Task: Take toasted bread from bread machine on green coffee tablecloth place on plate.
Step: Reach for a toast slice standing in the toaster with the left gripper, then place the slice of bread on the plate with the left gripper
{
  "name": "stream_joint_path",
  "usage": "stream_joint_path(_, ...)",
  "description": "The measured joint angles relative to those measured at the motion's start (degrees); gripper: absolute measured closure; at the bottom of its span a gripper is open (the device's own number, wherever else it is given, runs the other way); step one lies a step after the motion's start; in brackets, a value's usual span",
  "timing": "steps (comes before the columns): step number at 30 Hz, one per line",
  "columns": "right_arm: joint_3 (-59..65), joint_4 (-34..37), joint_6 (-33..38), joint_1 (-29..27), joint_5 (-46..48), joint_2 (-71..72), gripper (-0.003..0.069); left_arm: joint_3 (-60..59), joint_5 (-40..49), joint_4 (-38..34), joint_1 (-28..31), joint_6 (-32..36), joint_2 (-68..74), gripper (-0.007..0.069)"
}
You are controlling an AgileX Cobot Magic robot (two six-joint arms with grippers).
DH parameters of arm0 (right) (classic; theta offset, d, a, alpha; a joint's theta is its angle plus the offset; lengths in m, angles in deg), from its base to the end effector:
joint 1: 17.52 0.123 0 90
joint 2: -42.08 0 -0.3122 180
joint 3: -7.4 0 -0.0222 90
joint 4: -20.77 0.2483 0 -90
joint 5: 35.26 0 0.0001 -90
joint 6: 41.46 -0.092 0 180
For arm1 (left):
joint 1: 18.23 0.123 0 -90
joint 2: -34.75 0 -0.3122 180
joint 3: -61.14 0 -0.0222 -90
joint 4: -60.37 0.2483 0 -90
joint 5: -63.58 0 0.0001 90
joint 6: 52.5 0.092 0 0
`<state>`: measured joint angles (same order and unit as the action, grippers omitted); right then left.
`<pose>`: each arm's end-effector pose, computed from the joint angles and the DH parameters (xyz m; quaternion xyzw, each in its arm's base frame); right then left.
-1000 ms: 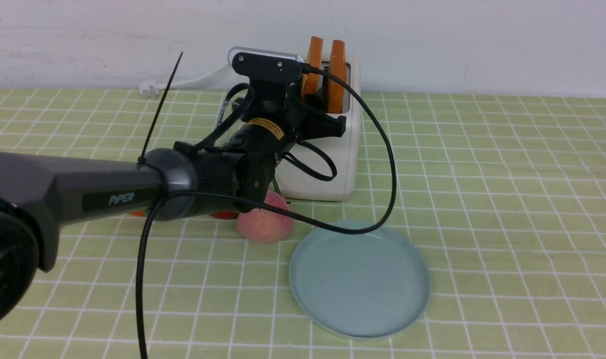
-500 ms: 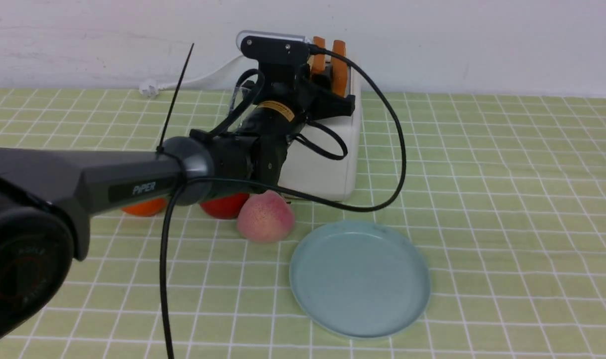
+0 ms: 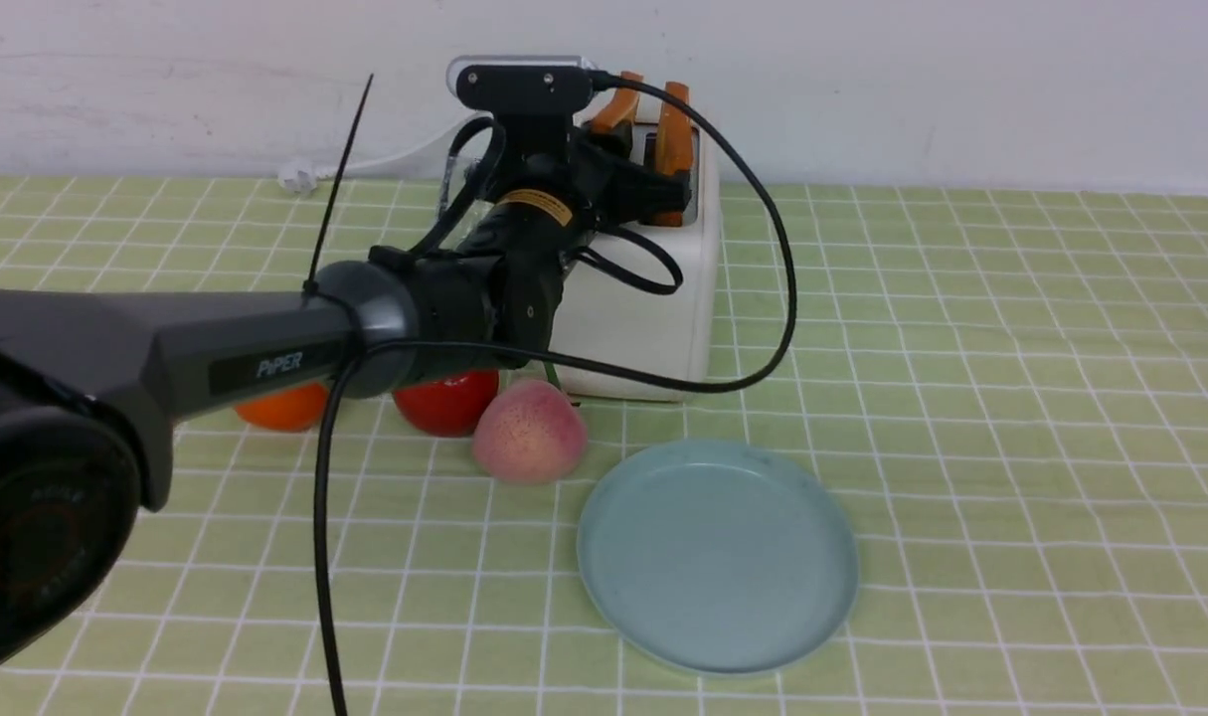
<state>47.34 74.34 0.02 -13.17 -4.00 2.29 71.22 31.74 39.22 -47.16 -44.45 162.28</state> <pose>0.0797 0.0447 0.3750 -0.1161 0.7496 0.2285 0.6102 0.4557 -0.2319 0.2799 0.0440 0.6896 -0.1785 0.7005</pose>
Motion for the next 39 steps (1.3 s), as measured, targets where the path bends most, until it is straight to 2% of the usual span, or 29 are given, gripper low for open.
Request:
stream_joint_path(7, 0.00, 0.25, 0.00, 0.00, 1.03, 0.00, 0.0642, -0.10, 6.88, -0.20, 0.17, 3.47, -10.97, 0.0536)
stream_joint_path(12, 0.00, 0.42, 0.00, 0.00, 3.84, 0.00, 0.0657, -0.05, 18.41, -0.04, 0.17, 4.02, -23.42, 0.0536)
stream_joint_path(14, 0.00, 0.42, 0.00, 0.00, 5.32, 0.00, 0.0657, -0.05, 26.20, -0.12, 0.17, 3.52, -28.00, 0.0536)
stream_joint_path(15, 0.00, 0.42, 0.00, 0.00, 7.05, 0.00, 0.0657, 0.00, 34.96, -0.50, 0.10, 2.41, -31.29, 0.0536)
stream_joint_path(16, 0.00, 0.37, 0.00, 0.00, 7.30, 0.00, 0.0657, 0.00, 34.96, -0.65, 0.10, 2.28, -31.74, 0.0536)
stream_joint_path(17, 0.00, -0.07, 0.00, 0.00, 9.37, 0.00, 0.0657, 0.00, 44.60, -1.63, -0.32, 1.46, -34.88, 0.0536)
stream_joint_path(18, 0.00, -0.12, 0.00, 0.00, 9.61, 0.00, 0.0657, 0.00, 47.04, -1.82, -0.40, 1.40, -35.49, 0.0536)
stream_joint_path(20, 0.00, -1.38, -0.19, 0.00, 12.59, 0.00, 0.0657, -0.29, 60.63, -5.13, -1.33, 1.05, -37.79, 0.0536)
stream_joint_path(23, 0.00, -4.95, -2.91, 0.00, 15.57, 0.17, 0.0658, -3.62, 70.28, -10.34, -3.03, 2.85, -37.74, 0.0536)
stream_joint_path(27, 0.00, -13.11, -10.67, 0.00, 19.47, 2.06, 0.0658, -10.38, 69.96, -17.01, -5.69, 7.60, -34.39, 0.0536)
stream_joint_path(34, 0.90, -27.93, -22.91, 0.00, 24.14, 10.76, 0.0658, -13.03, 59.25, -26.66, -8.36, 13.54, -23.30, 0.0536)
stream_joint_path(39, 1.21, -30.20, -25.55, 0.00, 26.68, 14.37, 0.0658, -13.03, 53.41, -30.50, -8.36, 14.39, -17.94, 0.0536)
